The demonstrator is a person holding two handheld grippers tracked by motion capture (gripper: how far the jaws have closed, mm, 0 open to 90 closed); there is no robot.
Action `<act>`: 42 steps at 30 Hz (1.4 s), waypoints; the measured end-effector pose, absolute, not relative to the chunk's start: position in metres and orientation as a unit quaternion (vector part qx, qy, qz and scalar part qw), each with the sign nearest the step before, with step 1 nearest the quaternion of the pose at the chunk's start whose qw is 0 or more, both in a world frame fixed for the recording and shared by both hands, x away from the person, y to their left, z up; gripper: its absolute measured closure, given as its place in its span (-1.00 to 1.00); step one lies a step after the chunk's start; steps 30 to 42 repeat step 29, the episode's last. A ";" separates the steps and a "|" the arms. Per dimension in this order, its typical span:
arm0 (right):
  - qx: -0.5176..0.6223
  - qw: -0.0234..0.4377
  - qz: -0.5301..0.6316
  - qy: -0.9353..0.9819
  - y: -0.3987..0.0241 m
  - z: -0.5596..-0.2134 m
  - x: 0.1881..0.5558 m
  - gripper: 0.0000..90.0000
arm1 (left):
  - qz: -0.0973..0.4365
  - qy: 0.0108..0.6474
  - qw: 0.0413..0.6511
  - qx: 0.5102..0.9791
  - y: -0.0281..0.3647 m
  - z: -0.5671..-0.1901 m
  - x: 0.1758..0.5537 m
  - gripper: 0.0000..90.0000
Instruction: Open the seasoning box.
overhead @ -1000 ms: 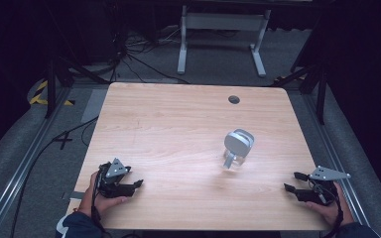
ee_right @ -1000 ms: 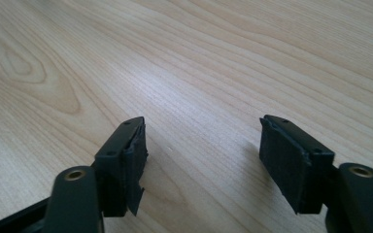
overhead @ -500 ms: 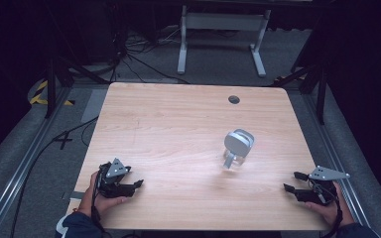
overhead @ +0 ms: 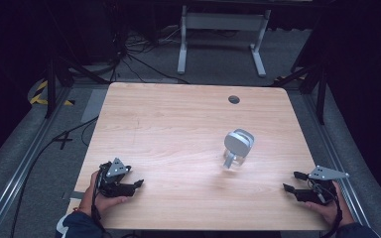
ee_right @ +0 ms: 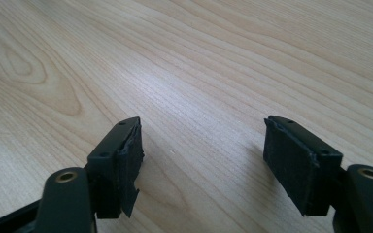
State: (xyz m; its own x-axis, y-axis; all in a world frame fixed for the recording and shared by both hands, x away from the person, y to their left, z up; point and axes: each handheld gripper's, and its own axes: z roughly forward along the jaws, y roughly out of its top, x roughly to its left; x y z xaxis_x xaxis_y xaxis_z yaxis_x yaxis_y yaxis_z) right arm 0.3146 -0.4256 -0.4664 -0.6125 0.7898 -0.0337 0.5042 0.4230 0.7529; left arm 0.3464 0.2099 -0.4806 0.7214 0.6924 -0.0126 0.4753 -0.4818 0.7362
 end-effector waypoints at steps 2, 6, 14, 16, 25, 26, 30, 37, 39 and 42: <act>0.394 0.196 0.365 0.821 -0.426 -0.466 0.315 -0.32 | 0.143 0.345 0.375 0.849 0.210 -0.481 0.346 -0.34; 0.394 0.195 0.365 0.821 -0.426 -0.466 0.315 -0.33 | 0.144 0.344 0.375 0.849 0.210 -0.481 0.346 -0.34; 0.394 0.196 0.365 0.820 -0.425 -0.467 0.315 -0.33 | 0.143 0.346 0.375 0.848 0.210 -0.481 0.347 -0.34; 0.394 0.195 0.365 0.820 -0.425 -0.467 0.315 -0.33 | 0.143 0.347 0.375 0.848 0.210 -0.481 0.347 -0.34; 0.394 0.195 0.365 0.821 -0.425 -0.467 0.316 -0.34 | 0.139 0.351 0.372 0.848 0.210 -0.480 0.347 -0.34; 0.394 0.195 0.365 0.821 -0.425 -0.467 0.316 -0.34 | 0.143 0.348 0.372 0.849 0.210 -0.480 0.347 -0.34; 0.394 0.195 0.365 0.821 -0.425 -0.466 0.316 -0.34 | 0.143 0.349 0.371 0.849 0.210 -0.480 0.347 -0.34; 0.394 0.195 0.365 0.821 -0.425 -0.466 0.316 -0.34 | 0.143 0.349 0.371 0.849 0.210 -0.480 0.347 -0.34; 0.394 0.195 0.365 0.821 -0.425 -0.466 0.316 -0.34 | 0.143 0.349 0.371 0.849 0.210 -0.480 0.347 -0.34; 0.394 0.195 0.365 0.821 -0.425 -0.466 0.316 -0.34 | 0.143 0.349 0.371 0.849 0.210 -0.480 0.347 -0.34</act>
